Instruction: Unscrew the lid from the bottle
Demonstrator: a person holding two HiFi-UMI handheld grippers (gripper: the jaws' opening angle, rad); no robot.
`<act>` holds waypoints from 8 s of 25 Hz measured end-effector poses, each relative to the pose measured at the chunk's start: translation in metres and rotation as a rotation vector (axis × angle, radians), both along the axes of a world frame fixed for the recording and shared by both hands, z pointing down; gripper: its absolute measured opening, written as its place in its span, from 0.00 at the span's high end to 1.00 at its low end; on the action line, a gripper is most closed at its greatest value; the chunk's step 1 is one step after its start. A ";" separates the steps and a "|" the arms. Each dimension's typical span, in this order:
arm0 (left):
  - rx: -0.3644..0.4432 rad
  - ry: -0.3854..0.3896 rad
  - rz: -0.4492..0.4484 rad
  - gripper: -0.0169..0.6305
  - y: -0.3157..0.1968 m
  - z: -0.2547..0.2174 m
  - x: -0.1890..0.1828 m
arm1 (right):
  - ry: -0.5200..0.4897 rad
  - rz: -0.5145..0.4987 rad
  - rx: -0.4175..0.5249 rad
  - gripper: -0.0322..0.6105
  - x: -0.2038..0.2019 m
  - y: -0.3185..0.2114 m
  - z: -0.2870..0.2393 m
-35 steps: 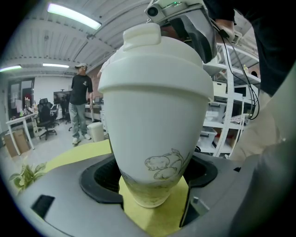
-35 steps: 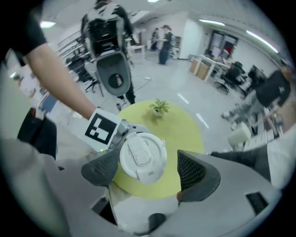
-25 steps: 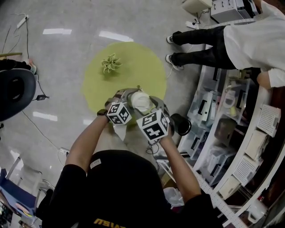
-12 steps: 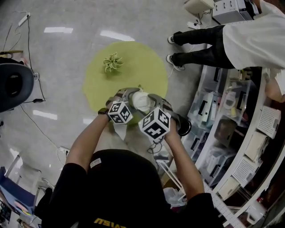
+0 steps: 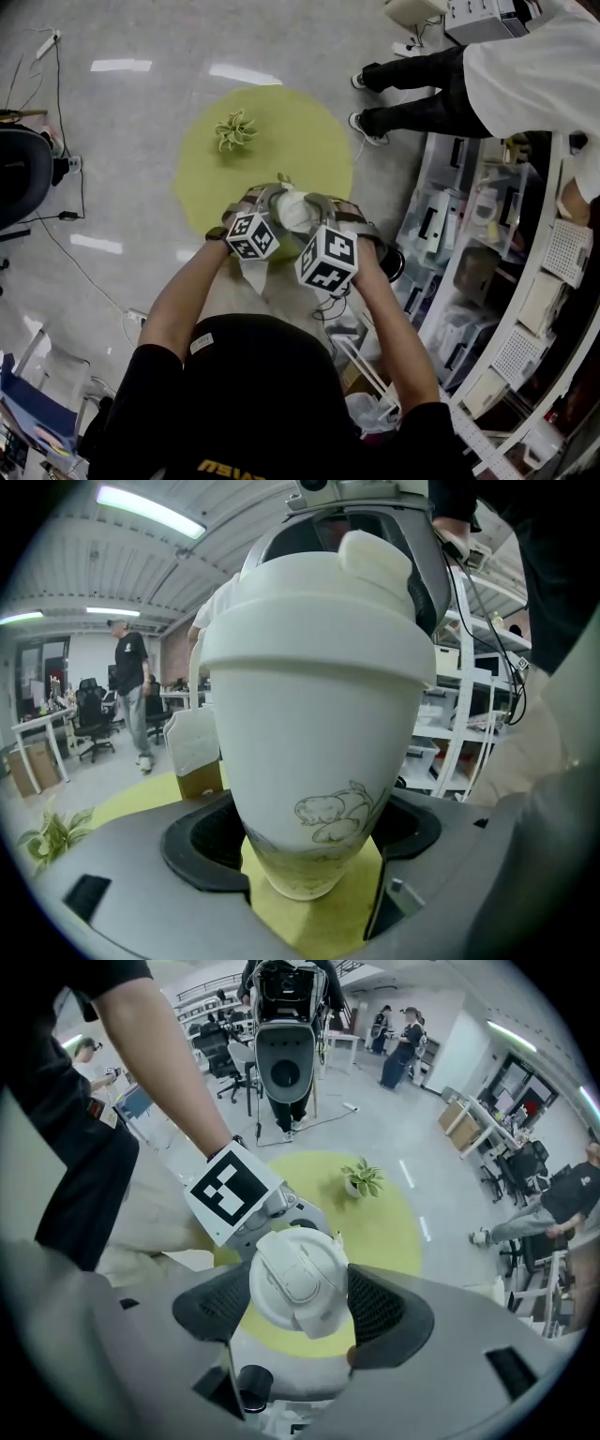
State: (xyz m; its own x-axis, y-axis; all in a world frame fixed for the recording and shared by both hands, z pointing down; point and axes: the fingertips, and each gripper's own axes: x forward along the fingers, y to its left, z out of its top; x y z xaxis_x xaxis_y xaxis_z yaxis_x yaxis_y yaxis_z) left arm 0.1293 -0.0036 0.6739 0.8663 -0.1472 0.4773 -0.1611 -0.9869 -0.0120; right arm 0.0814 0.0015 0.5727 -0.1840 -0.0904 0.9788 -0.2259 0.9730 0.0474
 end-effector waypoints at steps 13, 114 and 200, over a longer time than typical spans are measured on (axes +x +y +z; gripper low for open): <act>-0.001 -0.002 0.000 0.35 0.000 0.000 0.000 | 0.005 -0.008 0.013 0.45 0.001 -0.001 0.001; -0.013 -0.007 0.034 0.35 0.001 0.004 0.001 | -0.211 0.501 0.059 0.42 0.005 -0.011 0.003; -0.025 -0.021 0.060 0.35 0.001 0.009 0.000 | -0.260 0.498 0.186 0.29 0.013 -0.019 -0.020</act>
State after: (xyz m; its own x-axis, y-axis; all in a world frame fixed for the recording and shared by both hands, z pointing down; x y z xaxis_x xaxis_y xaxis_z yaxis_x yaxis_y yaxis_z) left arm 0.1289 -0.0029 0.6827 0.8632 -0.0831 0.4980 -0.1015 -0.9948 0.0098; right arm 0.0943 -0.0174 0.5529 -0.3069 -0.3934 0.8666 -0.6802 0.7275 0.0894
